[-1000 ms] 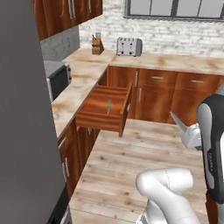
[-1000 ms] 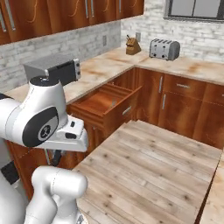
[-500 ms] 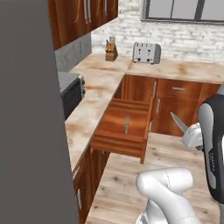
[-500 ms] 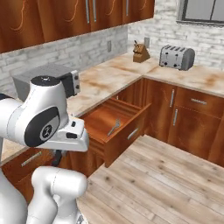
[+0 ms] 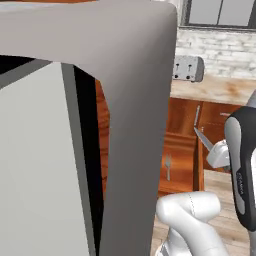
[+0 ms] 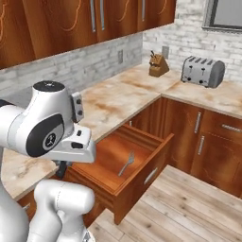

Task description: Pick up the metallic utensils from the counter and place them in the open drawer. Make sure not to pick up any wooden utensils.

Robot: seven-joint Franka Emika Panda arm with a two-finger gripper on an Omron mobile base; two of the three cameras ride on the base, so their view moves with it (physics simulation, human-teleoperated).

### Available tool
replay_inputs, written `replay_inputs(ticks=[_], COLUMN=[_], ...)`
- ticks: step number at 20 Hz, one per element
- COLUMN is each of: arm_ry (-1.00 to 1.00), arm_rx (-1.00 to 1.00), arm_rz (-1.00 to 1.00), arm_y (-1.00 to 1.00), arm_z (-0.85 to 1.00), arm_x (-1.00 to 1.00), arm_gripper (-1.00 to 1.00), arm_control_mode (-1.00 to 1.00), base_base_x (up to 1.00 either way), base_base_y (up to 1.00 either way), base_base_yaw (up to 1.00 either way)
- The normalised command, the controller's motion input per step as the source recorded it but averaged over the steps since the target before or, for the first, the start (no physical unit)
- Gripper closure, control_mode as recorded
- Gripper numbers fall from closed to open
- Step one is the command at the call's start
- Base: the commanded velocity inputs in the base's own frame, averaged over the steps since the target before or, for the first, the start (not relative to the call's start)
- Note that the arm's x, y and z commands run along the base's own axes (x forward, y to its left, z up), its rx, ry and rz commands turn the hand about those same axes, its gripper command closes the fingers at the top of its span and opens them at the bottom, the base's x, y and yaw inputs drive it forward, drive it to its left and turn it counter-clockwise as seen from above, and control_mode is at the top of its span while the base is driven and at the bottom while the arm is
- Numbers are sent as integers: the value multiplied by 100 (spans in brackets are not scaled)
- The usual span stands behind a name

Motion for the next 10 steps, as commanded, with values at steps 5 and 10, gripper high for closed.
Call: replay_inputs(ticks=[5, 10], arm_ry=[0, 0], arm_rx=[0, 0], arm_rz=[0, 0], arm_y=[0, 0], arm_z=[0, 0], arm_x=[0, 0], arm_gripper=[100, 100], arm_control_mode=[100, 100], base_base_x=[34, 34], base_base_y=[0, 1], base_base_yaw=[-8, -14])
